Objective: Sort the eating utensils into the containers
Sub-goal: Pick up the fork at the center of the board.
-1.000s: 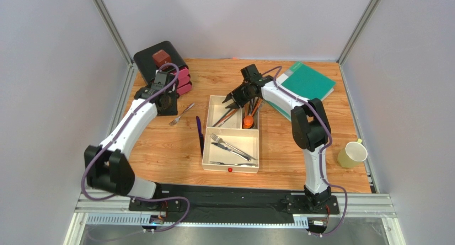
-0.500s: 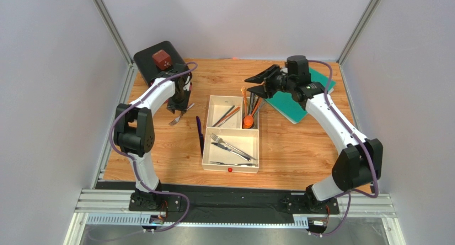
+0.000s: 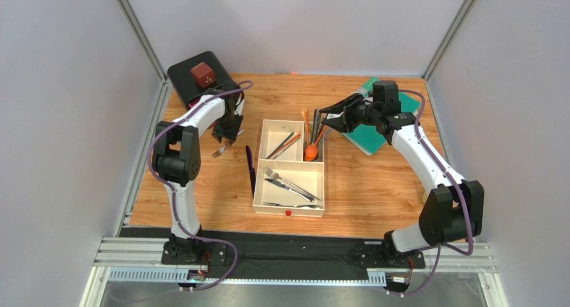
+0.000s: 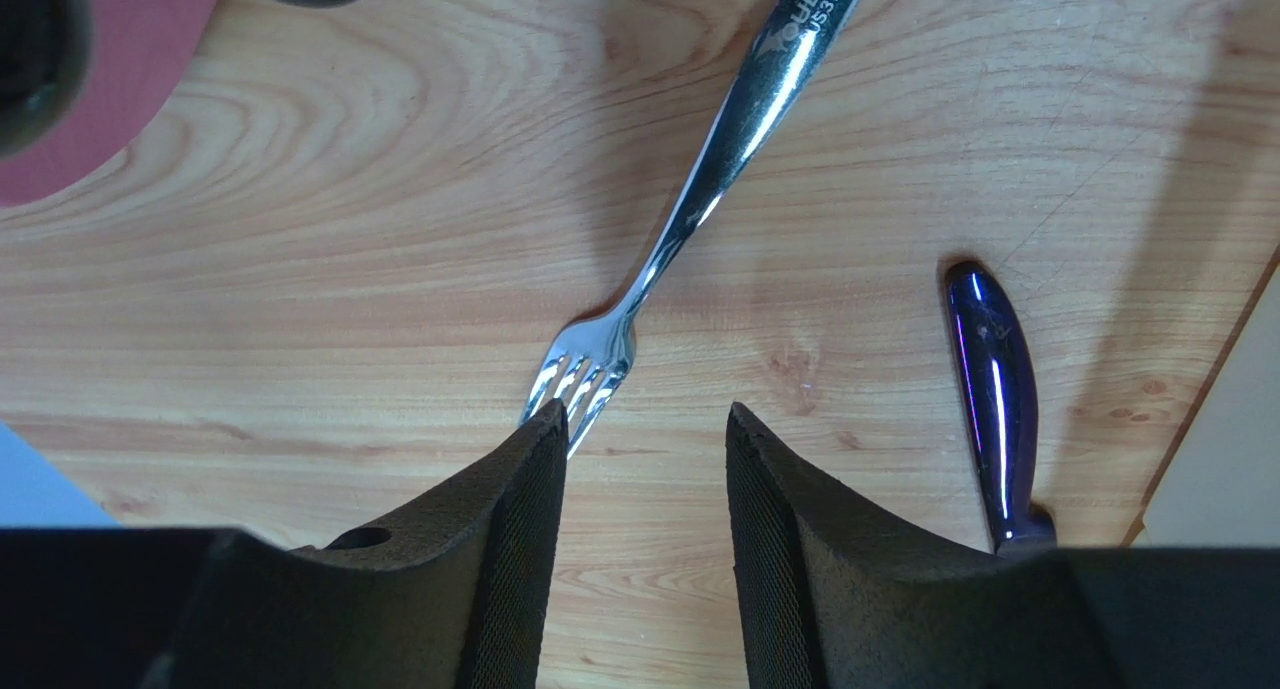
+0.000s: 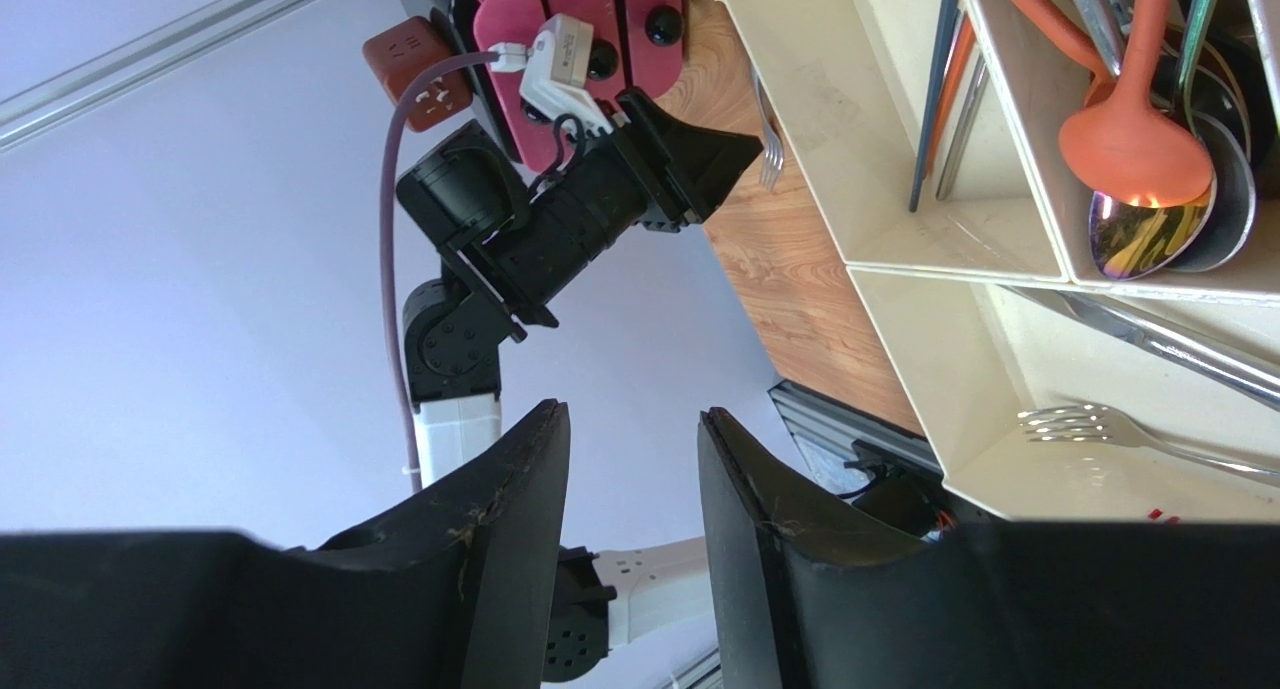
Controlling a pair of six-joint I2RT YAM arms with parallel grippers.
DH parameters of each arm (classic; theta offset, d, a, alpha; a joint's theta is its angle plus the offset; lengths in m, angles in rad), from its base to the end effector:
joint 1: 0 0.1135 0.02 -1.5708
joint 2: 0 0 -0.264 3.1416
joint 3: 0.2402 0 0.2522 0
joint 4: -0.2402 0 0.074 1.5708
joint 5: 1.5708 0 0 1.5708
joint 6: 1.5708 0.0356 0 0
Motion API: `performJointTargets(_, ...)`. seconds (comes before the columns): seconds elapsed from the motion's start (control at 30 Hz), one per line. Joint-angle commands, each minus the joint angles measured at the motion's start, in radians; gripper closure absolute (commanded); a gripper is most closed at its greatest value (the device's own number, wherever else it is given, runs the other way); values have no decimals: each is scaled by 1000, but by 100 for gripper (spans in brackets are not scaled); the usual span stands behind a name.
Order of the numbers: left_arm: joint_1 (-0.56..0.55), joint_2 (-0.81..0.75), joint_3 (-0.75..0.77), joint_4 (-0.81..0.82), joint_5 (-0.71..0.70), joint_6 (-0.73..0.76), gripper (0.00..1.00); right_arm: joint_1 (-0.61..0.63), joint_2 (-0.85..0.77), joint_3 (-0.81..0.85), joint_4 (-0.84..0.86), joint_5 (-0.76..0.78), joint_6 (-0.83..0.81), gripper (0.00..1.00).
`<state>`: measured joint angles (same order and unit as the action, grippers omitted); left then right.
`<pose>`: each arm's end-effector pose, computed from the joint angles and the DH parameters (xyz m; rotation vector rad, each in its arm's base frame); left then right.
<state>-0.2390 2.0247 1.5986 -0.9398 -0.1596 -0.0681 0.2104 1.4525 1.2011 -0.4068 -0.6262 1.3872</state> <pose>0.3956 -0.0906 0.1973 0.2245 2.9009 0.1842 0.3109 0.0877 0.3099 1.0711 2.3304 1.4629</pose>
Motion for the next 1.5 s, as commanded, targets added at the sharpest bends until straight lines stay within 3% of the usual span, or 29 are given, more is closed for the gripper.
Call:
performJointTargets(0.0, 27, 19, 38, 9, 51, 51, 50, -17, -44, 2, 16, -73, 3, 59)
performJointTargets(0.5, 67, 127, 192, -36, 153, 114, 52, -51, -73, -29, 0, -145, -4, 60)
performJointTargets(1.0, 58, 177, 193, -63, 232, 105, 54, -54, -84, -26, -7, -150, 10, 62)
performJointTargets(1.47, 52, 154, 139, -74, 218, 93, 57, -55, -99, -41, -9, -147, 19, 62)
